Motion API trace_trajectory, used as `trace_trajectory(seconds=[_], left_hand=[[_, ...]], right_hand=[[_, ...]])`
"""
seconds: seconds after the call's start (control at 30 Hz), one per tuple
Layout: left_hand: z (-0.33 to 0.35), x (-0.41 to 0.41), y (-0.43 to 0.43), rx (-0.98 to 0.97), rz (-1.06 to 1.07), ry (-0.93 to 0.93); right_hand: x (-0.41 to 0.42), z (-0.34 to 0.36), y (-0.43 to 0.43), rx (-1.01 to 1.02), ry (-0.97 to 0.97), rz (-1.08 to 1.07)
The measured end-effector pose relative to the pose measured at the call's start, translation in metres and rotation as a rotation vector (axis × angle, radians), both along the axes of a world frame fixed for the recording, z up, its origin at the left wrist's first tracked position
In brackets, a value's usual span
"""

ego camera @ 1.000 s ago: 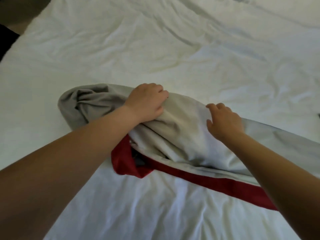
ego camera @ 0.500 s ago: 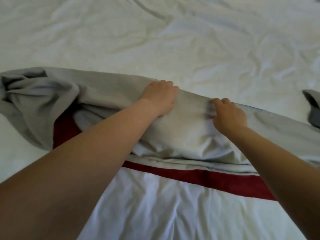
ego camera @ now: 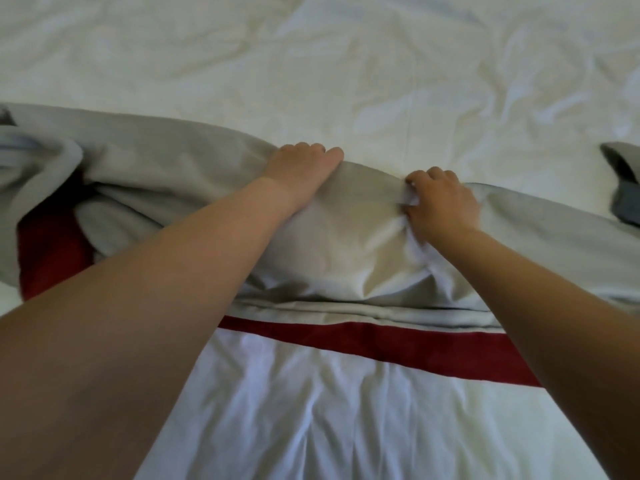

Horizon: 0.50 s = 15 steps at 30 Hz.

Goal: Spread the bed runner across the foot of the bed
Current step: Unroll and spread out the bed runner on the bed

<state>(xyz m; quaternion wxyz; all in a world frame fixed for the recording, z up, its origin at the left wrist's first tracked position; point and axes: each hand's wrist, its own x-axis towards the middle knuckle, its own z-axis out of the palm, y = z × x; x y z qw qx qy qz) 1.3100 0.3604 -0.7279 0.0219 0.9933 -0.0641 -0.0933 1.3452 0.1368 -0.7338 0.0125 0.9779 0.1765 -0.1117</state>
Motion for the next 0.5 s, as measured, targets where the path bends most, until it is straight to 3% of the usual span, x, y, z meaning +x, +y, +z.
trace_trajectory(seconds=[0.1,0.2,0.33,0.5], left_hand=[[0.012,-0.005,-0.004,-0.066,0.021,0.098],[0.024,-0.012,-0.009,-0.002,-0.005,0.138],[0.049,-0.035,-0.015,-0.01,0.044,0.062],[0.064,-0.088,-0.025,-0.067,0.101,0.009]], right_hand=[[0.001,0.009,-0.009,-0.098,-0.037,0.072],[-0.003,0.019,-0.022,-0.106,-0.071,0.159],[-0.01,0.033,-0.036,0.002,-0.032,0.205],[-0.038,0.047,-0.055,-0.006,0.009,0.314]])
